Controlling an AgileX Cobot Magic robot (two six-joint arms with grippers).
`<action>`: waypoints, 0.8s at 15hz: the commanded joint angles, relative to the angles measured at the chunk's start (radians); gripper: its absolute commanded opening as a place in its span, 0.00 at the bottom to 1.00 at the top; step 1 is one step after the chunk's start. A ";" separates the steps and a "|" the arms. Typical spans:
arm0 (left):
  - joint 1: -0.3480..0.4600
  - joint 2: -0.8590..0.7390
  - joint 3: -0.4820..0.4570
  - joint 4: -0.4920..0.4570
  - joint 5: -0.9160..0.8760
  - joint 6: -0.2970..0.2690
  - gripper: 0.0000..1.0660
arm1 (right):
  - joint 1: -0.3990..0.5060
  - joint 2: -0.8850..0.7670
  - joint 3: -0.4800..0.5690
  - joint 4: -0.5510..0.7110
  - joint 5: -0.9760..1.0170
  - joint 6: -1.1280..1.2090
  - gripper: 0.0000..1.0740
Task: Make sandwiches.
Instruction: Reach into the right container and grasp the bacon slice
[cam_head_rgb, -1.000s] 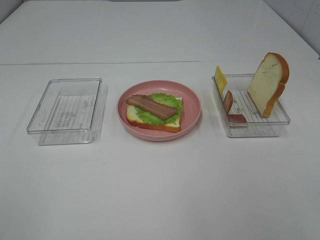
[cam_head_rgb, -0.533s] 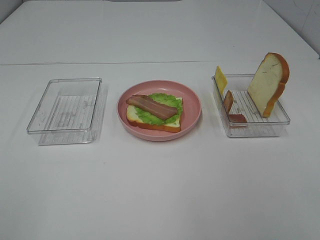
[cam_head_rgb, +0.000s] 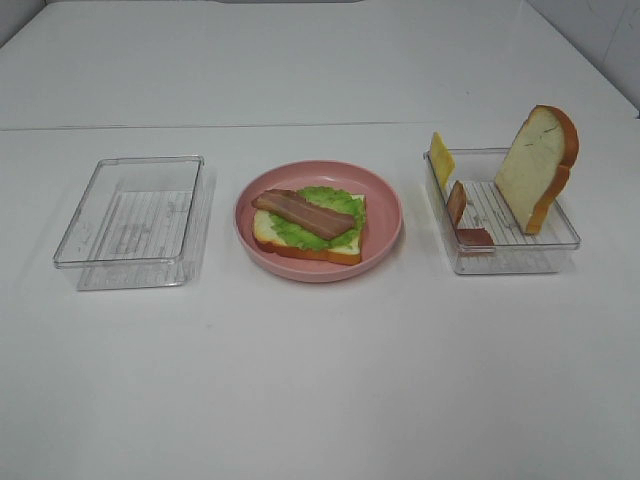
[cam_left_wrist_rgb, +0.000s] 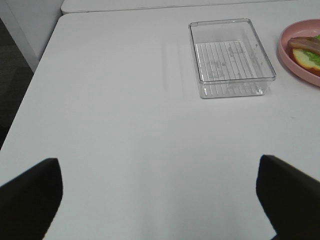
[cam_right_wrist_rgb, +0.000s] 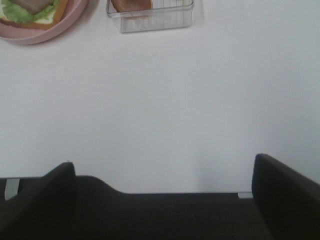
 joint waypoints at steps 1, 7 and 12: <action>-0.003 -0.015 0.003 -0.006 -0.017 -0.009 0.91 | 0.000 0.190 -0.079 0.019 -0.022 -0.012 0.84; -0.003 -0.018 0.003 -0.010 -0.017 -0.009 0.91 | 0.000 0.903 -0.457 0.099 -0.135 0.005 0.84; -0.003 -0.018 0.003 -0.008 -0.017 -0.003 0.91 | 0.061 1.284 -0.746 0.155 -0.157 -0.022 0.84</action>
